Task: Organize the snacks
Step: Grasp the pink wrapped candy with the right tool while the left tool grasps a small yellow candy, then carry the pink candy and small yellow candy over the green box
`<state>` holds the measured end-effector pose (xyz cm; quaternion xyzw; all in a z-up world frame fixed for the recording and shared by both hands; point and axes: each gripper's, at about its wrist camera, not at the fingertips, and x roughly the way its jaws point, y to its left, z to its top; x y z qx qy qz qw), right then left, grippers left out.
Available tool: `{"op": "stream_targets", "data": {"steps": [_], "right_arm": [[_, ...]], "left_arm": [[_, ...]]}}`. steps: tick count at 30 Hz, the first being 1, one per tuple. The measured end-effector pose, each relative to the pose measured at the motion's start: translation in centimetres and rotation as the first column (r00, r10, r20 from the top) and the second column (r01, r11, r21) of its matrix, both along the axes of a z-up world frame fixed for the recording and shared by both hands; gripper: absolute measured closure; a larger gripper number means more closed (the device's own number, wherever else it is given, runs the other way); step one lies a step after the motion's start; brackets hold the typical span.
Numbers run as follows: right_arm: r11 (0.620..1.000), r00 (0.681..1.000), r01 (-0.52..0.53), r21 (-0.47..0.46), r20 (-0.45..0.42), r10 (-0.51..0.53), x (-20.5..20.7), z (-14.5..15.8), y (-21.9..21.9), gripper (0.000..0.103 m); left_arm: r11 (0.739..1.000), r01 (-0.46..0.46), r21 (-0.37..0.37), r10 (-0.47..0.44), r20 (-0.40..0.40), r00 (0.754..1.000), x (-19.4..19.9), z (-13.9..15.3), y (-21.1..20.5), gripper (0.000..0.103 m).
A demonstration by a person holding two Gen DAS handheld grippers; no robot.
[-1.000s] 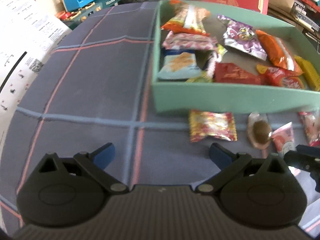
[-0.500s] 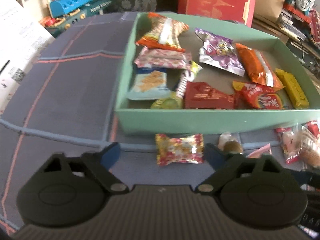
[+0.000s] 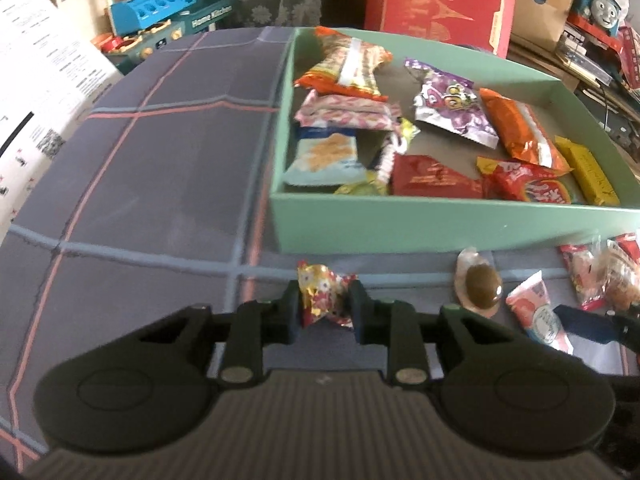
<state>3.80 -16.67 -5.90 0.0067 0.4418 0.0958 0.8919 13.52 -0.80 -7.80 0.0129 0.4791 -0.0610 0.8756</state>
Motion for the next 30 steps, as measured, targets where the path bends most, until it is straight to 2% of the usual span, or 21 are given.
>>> {"op": "stream_targets", "data": {"steps": [2, 3, 4, 5, 7, 11, 15, 21, 30], "right_arm": [[0.998, 0.999, -0.025, -0.062, 0.019, 0.026, -0.2, -0.1, 0.9, 0.061], [0.997, 0.999, -0.032, -0.074, 0.026, 0.034, -0.3, -0.2, 1.1, 0.069], [0.997, 0.999, -0.037, -0.073, 0.027, 0.039, -0.3, -0.1, 1.1, 0.071], [0.997, 0.999, -0.038, -0.061, 0.021, 0.040, -0.3, 0.0, 1.1, 0.071], [0.999, 0.999, -0.032, -0.042, 0.012, 0.032, -0.2, 0.1, 0.8, 0.071], [1.000, 1.000, 0.003, 0.014, -0.007, -0.002, -0.4, 0.4, 0.0, 0.072], [0.999, 1.000, 0.020, 0.036, 0.001, -0.020, -1.0, 1.1, -0.7, 0.072], [0.997, 0.999, 0.027, 0.068, 0.037, -0.030, -1.9, 2.7, -1.0, 0.072], [0.983, 0.991, 0.068, 0.168, 0.100, -0.086, -2.1, 6.9, -3.7, 0.072]], "left_arm": [[1.000, -0.007, 0.008, 0.007, -0.001, 1.000, 0.0, 0.0, 0.2, 0.069], [1.000, -0.009, 0.009, 0.009, -0.001, 1.000, -0.1, 0.0, 0.2, 0.069], [1.000, -0.009, 0.010, 0.009, 0.002, 1.000, -0.1, 0.0, 0.2, 0.069], [1.000, -0.005, 0.009, 0.005, 0.005, 1.000, -0.1, 0.0, 0.1, 0.069], [1.000, 0.003, -0.004, -0.003, 0.009, 1.000, -0.3, 0.0, 0.0, 0.081], [1.000, -0.002, 0.010, 0.002, 0.016, 1.000, -1.0, 0.2, -0.1, 0.082], [1.000, 0.018, -0.006, -0.018, -0.003, 1.000, -1.9, 0.7, 0.1, 0.084], [0.998, 0.061, -0.023, -0.061, 0.016, 0.998, -3.5, 2.7, 0.2, 0.085], [0.993, 0.102, -0.052, -0.096, 0.105, 0.990, -3.5, 7.9, -0.4, 0.085]]}}
